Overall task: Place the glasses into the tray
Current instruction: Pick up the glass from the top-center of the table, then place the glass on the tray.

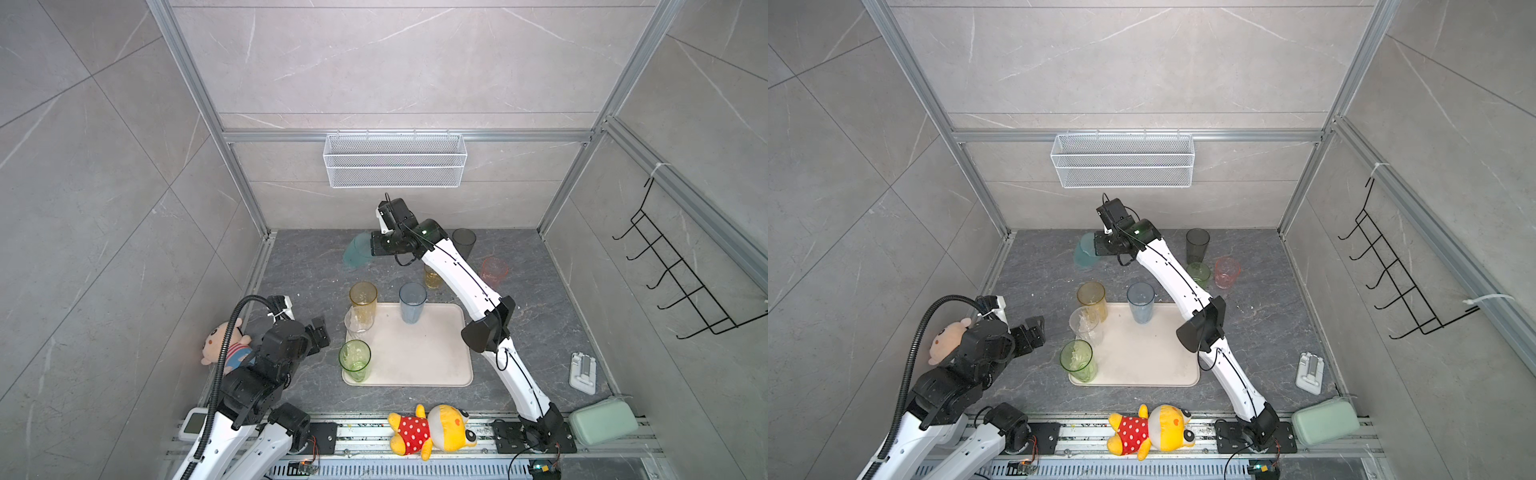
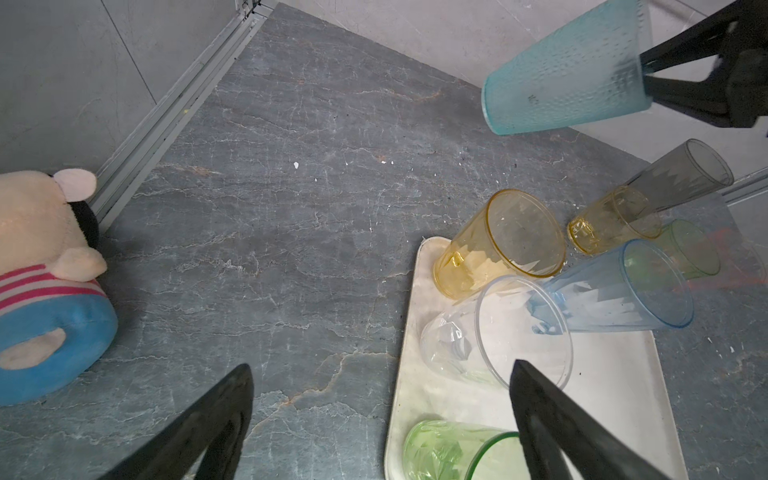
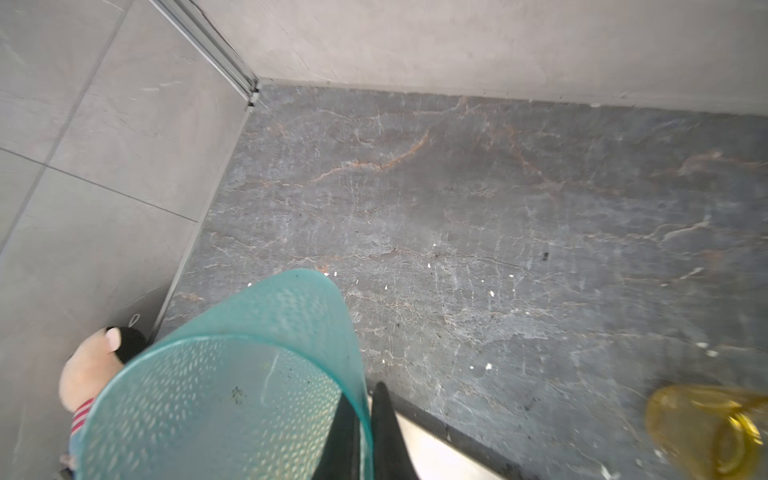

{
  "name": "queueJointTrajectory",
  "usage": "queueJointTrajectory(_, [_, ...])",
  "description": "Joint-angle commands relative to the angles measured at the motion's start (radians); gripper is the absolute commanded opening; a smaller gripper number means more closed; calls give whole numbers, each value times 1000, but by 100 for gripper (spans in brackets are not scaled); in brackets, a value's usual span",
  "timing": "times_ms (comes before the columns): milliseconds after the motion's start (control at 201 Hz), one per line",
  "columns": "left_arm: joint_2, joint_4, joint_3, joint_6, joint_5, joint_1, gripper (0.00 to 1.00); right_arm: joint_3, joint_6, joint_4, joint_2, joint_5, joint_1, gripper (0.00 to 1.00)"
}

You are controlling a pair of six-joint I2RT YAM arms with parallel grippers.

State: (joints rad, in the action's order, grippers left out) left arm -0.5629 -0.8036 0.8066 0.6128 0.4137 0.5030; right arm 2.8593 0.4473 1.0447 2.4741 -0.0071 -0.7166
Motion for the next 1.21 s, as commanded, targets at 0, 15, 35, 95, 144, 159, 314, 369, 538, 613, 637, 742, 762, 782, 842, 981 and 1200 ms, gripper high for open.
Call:
queueJointTrajectory(0, [-25,65,11,-17,-10,-6,96,16,-37,67,-84,17,0,0])
queueJointTrajectory(15, [-27,68,11,-18,-11,-6,96,15,-39,72,-91,18,0,0])
queueJointTrajectory(35, [-30,72,11,-18,-13,-7,96,13,-42,78,-99,20,0,0])
queueJointTrajectory(95, [-36,87,7,-16,-23,-7,96,-7,-52,87,-129,22,0,0])
queueJointTrajectory(144, [-38,104,0,-12,-41,-6,96,-28,-62,93,-155,26,2,0])
queueJointTrajectory(159, [-40,108,-1,-13,-46,-7,96,-34,-64,95,-162,28,2,0])
queueJointTrajectory(314, [-45,113,-12,0,-62,-6,96,-108,-79,126,-244,48,8,0])
queueJointTrajectory(369, [-40,116,-20,5,-65,-6,96,-151,-85,128,-278,56,9,0])
queueJointTrajectory(538, [-32,137,-36,8,-79,-7,96,-329,-107,89,-401,97,15,0])
queueJointTrajectory(613, [-38,141,-37,7,-80,-6,96,-412,-111,59,-462,98,24,0])
queueJointTrajectory(637, [-41,140,-35,7,-81,-6,96,-437,-112,49,-481,98,29,0])
queueJointTrajectory(742, [-54,146,-34,5,-81,-6,96,-531,-116,17,-560,94,50,0])
queueJointTrajectory(762, [-56,148,-32,5,-81,-6,96,-547,-117,12,-574,92,54,0])
queueJointTrajectory(782, [-59,150,-32,3,-81,-6,96,-561,-117,9,-587,89,59,0])
queueJointTrajectory(842, [-67,156,-32,1,-79,-6,96,-596,-120,6,-623,86,73,0])
queueJointTrajectory(981, [-90,176,-29,-4,-81,-6,96,-650,-137,21,-687,79,99,0])
queueJointTrajectory(1200, [-138,202,-14,-10,-85,-6,96,-722,-161,57,-776,76,115,0])
